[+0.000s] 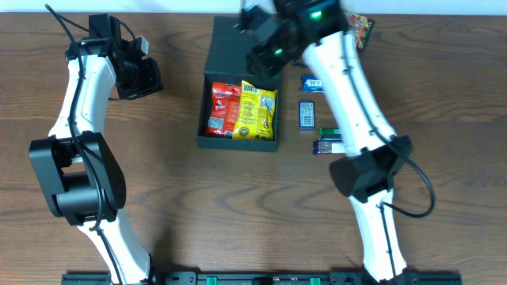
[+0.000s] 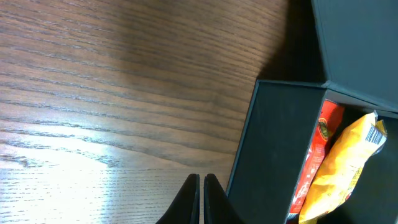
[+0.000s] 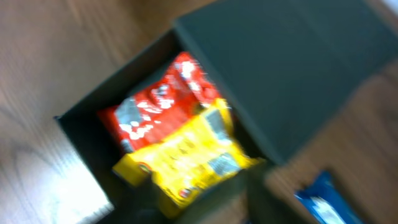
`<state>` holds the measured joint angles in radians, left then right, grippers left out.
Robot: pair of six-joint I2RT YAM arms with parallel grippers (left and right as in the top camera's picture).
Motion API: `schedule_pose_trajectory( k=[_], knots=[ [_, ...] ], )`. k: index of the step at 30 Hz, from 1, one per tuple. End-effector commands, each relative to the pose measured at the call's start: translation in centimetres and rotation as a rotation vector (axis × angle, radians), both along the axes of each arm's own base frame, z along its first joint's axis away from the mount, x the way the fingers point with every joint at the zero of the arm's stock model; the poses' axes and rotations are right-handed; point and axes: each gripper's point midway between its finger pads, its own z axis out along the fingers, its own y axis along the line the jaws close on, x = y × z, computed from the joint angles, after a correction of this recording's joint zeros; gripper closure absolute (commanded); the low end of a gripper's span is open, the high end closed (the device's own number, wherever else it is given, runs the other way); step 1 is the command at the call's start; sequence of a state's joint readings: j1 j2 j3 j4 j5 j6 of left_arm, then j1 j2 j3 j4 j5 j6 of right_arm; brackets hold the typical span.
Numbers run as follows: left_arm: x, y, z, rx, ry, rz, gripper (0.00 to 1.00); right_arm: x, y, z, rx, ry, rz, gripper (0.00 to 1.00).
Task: Pack container
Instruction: 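Carry the yellow bag left and lower it into the black box, then open the right gripper and push the yellow bag down inside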
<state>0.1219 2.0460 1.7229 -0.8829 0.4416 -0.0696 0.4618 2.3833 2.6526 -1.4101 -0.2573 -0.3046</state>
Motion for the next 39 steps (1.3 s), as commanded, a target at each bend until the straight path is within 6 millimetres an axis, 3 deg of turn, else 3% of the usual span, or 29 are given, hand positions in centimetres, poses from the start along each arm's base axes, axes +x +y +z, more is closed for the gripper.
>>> schedule_pose_trajectory(
  k=[1, 6, 10, 18, 27, 34, 39],
  knots=[
    [0.5, 0.2, 0.2, 0.007, -0.015, -0.017, 0.94, -1.1, 1.6, -2.1, -0.027, 0.035, 0.006, 0.99],
    [0.5, 0.2, 0.2, 0.007, -0.015, -0.017, 0.94, -0.6, 1.9, -7.4, -0.047, 0.115, -0.131, 0.99],
    [0.5, 0.2, 0.2, 0.007, -0.015, -0.017, 0.94, -0.9, 1.8, -10.5, -0.060, 0.151, -0.150, 0.99],
    [0.5, 0.2, 0.2, 0.007, -0.015, -0.017, 0.94, -0.9, 2.8, -13.0, -0.013, 0.161, -0.133, 0.99],
    [0.5, 0.2, 0.2, 0.007, -0.015, -0.017, 0.94, -1.3, 0.7, -15.7, -0.118, 0.175, -0.181, 0.99],
    [0.5, 0.2, 0.2, 0.007, -0.015, -0.017, 0.94, -1.5, -0.5, -15.9, -0.169, 0.185, -0.251, 0.99],
    [0.5, 0.2, 0.2, 0.007, -0.015, -0.017, 0.94, -1.0, 1.4, -11.8, -0.061, 0.165, -0.232, 0.99]
  ],
)
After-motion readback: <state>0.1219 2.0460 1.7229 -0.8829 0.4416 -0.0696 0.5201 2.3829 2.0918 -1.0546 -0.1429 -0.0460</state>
